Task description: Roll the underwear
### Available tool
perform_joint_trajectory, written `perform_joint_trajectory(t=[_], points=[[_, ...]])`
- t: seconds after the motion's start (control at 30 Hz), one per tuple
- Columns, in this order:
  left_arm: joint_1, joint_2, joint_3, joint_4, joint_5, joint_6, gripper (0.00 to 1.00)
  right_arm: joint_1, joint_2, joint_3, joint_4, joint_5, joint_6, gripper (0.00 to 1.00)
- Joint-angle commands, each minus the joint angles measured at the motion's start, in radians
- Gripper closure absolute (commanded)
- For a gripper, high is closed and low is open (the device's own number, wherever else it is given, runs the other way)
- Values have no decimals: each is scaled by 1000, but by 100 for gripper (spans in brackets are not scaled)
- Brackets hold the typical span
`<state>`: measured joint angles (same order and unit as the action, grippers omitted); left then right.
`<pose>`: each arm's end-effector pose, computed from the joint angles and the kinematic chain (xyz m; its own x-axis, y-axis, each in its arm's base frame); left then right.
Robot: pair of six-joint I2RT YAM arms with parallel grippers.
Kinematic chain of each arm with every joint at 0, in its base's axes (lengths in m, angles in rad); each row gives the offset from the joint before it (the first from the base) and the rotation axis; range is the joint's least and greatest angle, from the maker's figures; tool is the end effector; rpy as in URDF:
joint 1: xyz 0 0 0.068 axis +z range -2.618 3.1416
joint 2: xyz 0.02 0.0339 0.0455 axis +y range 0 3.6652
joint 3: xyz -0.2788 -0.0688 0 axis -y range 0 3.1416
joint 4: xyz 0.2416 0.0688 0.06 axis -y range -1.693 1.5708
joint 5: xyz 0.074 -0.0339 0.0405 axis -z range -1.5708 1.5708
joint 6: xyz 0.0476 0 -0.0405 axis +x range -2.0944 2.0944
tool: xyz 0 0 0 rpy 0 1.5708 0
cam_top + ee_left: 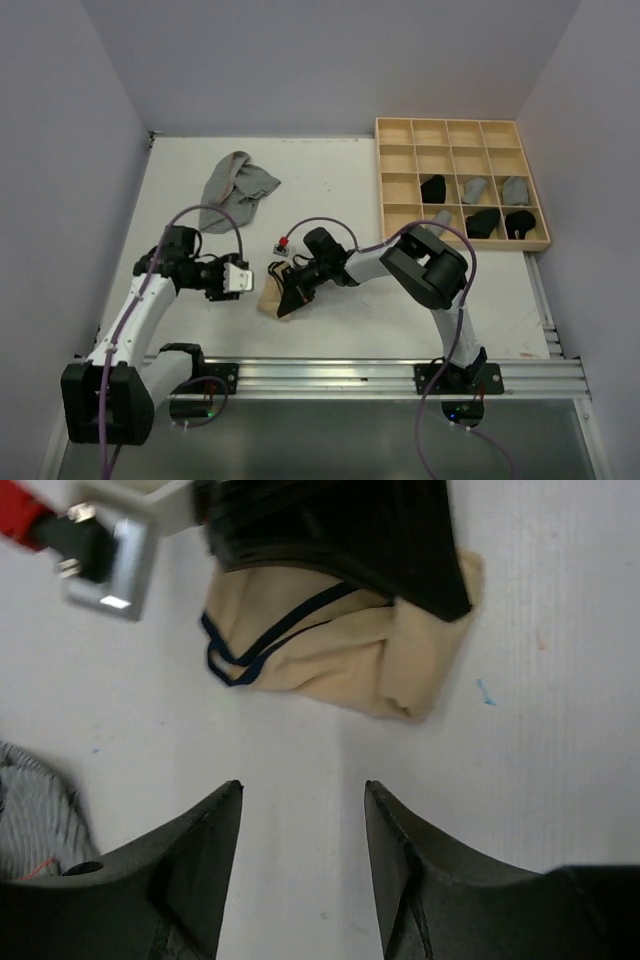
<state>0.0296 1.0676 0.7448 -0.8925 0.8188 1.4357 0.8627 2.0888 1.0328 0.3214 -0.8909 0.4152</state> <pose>0.1717 -0.0297 0.2381 0.1055 0.6803 -0.7253 0.9600 0.1205 0.2527 0.2362 0.3327 0.1053 -0.7429 -0.4778 -0.4688 -0.6046 0.1784 0.7763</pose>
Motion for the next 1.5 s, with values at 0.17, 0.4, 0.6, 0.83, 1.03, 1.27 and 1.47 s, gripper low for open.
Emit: perform_joint_trajectory(t=[0.17, 0.4, 0.6, 0.83, 1.03, 1.27, 1.47], points=[[-233, -144, -280, 283, -107, 13, 42, -16, 174, 98, -168, 20, 69, 100], [-335, -114, -288, 343, -132, -55, 42, -17, 227, 168, -234, 29, 125, 100], [-462, -54, -301, 391, -204, -103, 46, -22, 260, 177, -193, 4, 189, 100], [-537, 74, -318, 455, -323, -162, 61, -33, 266, 162, -159, -22, 223, 94], [-537, 167, -315, 437, -403, -199, 100, -48, 238, 129, -156, -22, 235, 77], [-502, 322, -191, 244, -342, -166, 100, -119, -13, -10, -59, 93, 290, 52], [-379, 622, 28, 57, -242, -112, 100, -143, -237, 25, -249, 275, 189, 48]])
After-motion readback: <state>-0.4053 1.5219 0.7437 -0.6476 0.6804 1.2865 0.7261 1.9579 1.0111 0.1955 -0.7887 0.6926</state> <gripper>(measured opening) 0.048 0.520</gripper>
